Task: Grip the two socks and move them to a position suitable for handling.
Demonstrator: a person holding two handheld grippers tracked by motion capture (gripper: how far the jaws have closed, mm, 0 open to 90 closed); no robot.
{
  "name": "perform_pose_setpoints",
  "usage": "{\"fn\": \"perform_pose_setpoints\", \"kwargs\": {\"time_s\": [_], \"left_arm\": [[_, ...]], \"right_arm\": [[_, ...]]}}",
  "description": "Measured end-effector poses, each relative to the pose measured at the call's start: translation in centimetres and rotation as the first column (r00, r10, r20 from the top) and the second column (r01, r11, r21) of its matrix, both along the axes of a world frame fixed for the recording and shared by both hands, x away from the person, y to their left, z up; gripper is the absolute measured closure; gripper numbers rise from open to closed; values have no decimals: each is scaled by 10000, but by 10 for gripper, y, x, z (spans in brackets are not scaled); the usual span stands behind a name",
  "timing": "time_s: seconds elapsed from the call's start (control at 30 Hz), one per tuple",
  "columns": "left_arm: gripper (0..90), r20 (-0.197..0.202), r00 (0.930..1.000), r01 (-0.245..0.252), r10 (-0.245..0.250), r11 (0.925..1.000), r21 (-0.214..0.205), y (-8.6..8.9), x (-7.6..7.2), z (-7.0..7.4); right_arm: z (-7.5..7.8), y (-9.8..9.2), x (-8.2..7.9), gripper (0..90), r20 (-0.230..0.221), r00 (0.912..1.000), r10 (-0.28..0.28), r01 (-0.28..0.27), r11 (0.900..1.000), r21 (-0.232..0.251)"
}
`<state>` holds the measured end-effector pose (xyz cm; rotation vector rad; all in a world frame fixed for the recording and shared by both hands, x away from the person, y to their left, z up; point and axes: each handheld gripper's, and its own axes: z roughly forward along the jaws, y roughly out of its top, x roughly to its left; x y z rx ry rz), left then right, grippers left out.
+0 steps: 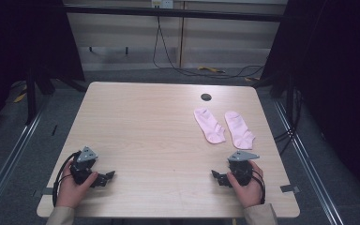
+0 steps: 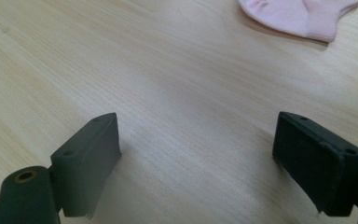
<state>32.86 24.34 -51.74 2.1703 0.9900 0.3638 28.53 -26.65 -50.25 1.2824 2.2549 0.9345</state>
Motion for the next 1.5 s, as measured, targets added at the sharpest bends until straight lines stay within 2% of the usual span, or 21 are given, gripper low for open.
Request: {"fn": "perform_pose_setpoints", "kwargs": {"time_s": [0.47,0.5,0.57,0.63,0.67,0.8,0.87,0.93,0.97,1.07,1.1,1.13,1.17,1.23,1.27,1.3,1.33,1.37,1.4,1.43,1.5], "left_arm": [[0,7,10000,-4,4,10000,5,0,0,0],[0,40,10000,-1,1,10000,-15,0,0,0],[0,38,10000,0,0,10000,-14,0,0,0],[0,37,10000,2,-2,10000,-15,0,0,0],[0,36,10000,2,-2,10000,-14,0,0,0],[0,35,10000,4,-4,10000,-16,0,0,0],[0,35,10000,3,-3,10000,-15,0,0,0],[0,33,10000,4,-4,10000,-15,0,0,0],[0,34,10000,3,-3,10000,-17,0,0,0],[0,39,10000,6,-6,10000,5,0,1,0],[0,45,10000,0,0,10000,-9,0,1,0],[0,38,10000,-4,4,10000,20,0,0,0],[0,8,10000,5,-5,10000,9,0,0,0],[0,12,10000,4,-4,10000,-17,0,0,0],[0,22,10000,5,-5,10000,-17,0,0,0],[0,7,10000,-12,12,10000,-9,0,0,0],[0,3,10000,5,-5,10000,16,0,0,0],[0,7,10000,0,0,10000,7,0,0,0],[0,1,10000,21,-21,10000,8,0,1,0],[0,3,10000,26,-26,10000,12,0,1,0],[0,31,10000,52,-52,10000,38,0,1,0]], "right_arm": [[0,-1,0,148,-10,10000,-80,80,10000,59],[0,-2,0,166,29,9999,-126,125,9999,120],[2,-7,0,195,-56,9994,-336,338,9979,547],[8,-17,7,195,168,9967,-791,787,9966,223],[11,-20,11,194,175,9961,-869,866,9960,208],[24,-38,37,188,340,9845,-1721,1714,9849,241],[29,-46,54,185,530,9769,-2072,2050,9778,440],[33,-52,70,182,875,9687,-2325,2307,9726,306],[35,-55,78,189,953,9628,-2530,2523,9675,197],[37,-64,102,253,1108,9422,-3163,3141,9487,378],[36,-66,107,259,1108,9395,-3242,3220,9460,384],[33,-68,113,269,1024,9429,-3169,3149,9485,348],[29,-71,120,280,950,9393,-3296,3310,9436,11],[22,-74,128,283,663,9329,-3541,3553,9347,-72],[20,-75,131,287,668,9296,-3625,3642,9312,-143],[17,-76,134,292,690,9225,-3798,3821,9238,-237],[14,-77,137,303,600,9193,-3889,3904,9205,-160],[11,-77,141,311,457,9205,-3881,3884,9215,21],[9,-77,142,319,448,9197,-3900,3908,9204,-110],[6,-76,145,339,417,9170,-3968,3985,9160,-468],[2,-75,145,410,347,9149,-4022,4029,9151,-149]]}}
